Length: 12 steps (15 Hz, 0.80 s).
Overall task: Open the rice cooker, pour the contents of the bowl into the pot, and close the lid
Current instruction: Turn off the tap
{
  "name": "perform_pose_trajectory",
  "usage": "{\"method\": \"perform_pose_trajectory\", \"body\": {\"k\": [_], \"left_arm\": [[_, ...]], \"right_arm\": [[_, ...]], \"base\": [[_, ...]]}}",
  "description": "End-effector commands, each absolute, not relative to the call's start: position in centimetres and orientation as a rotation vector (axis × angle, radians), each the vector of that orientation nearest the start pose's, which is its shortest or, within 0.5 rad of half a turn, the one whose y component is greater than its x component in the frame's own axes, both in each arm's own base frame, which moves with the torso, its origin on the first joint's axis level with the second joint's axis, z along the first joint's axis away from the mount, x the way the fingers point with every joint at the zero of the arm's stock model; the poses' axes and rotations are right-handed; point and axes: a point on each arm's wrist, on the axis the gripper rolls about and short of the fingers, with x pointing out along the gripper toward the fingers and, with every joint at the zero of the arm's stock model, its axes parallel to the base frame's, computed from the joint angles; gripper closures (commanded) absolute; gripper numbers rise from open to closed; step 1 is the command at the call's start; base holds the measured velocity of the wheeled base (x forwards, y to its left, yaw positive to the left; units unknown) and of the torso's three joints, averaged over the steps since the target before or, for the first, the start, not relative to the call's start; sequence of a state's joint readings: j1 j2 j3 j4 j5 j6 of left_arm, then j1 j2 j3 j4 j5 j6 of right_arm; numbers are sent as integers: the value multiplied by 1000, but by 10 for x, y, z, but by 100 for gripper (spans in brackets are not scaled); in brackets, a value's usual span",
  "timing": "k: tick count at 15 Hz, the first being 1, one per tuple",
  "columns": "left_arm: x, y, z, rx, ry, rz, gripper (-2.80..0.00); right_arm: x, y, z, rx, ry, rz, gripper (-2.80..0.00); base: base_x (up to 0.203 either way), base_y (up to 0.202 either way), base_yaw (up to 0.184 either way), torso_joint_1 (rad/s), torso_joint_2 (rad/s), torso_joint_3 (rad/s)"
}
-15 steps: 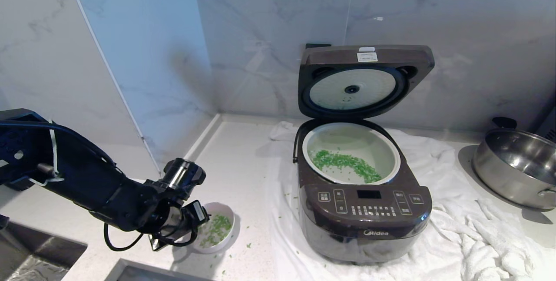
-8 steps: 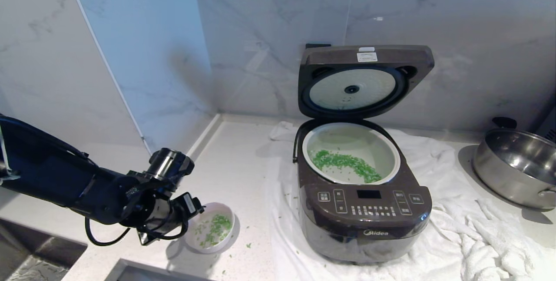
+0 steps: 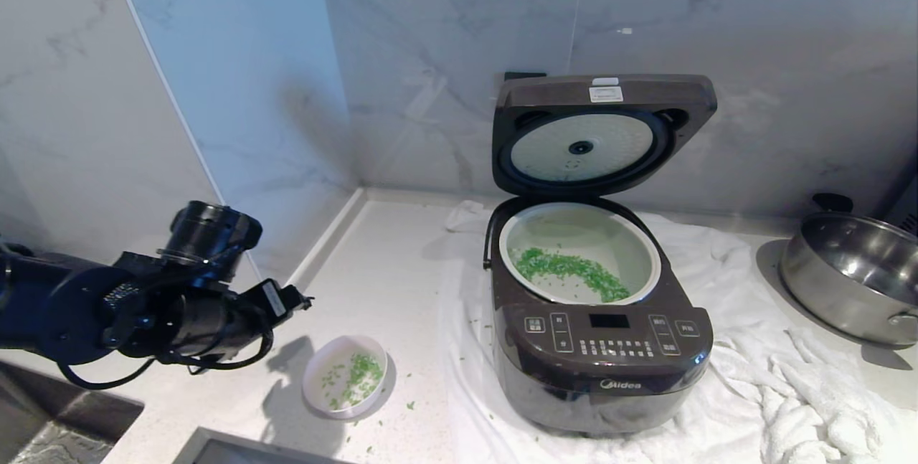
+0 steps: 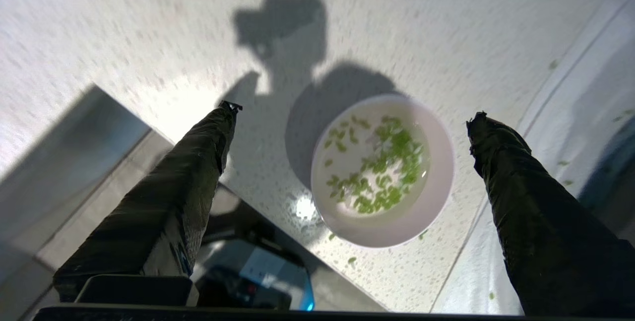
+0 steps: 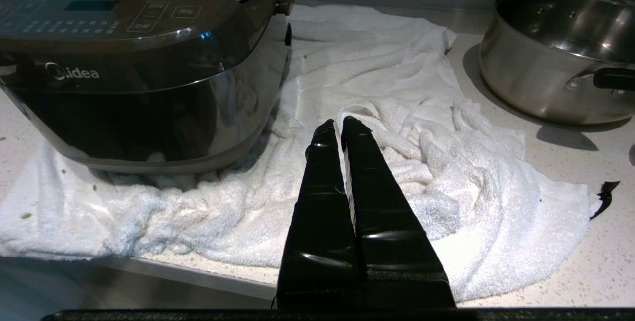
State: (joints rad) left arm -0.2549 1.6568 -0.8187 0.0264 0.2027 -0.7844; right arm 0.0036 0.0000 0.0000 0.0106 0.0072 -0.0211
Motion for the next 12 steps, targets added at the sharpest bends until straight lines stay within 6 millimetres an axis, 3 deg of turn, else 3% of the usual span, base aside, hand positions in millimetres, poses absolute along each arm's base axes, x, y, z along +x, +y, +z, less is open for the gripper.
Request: {"method": "perform_pose_trajectory", "body": {"k": [1, 2, 4, 8, 12], "left_arm": [[242, -50, 173, -560, 689, 251, -280], [236, -46, 182, -531, 650, 229, 0], [214, -41, 197, -450, 573, 153, 0], [158, -30, 179, -239, 359, -158, 0], [110, -18, 191, -113, 124, -246, 0]], "right_arm": [[-23, 0, 74, -21, 11, 12, 0], [-23, 0, 74, -21, 11, 11, 0], [-23, 0, 74, -21, 11, 12, 0], [-23, 0, 74, -21, 11, 12, 0], [-23, 0, 74, -21, 11, 12, 0]], "base": [[0, 0, 0, 0, 0, 0], [0, 0, 0, 0, 0, 0], [0, 0, 0, 0, 0, 0], [0, 0, 0, 0, 0, 0], [0, 0, 0, 0, 0, 0]]}}
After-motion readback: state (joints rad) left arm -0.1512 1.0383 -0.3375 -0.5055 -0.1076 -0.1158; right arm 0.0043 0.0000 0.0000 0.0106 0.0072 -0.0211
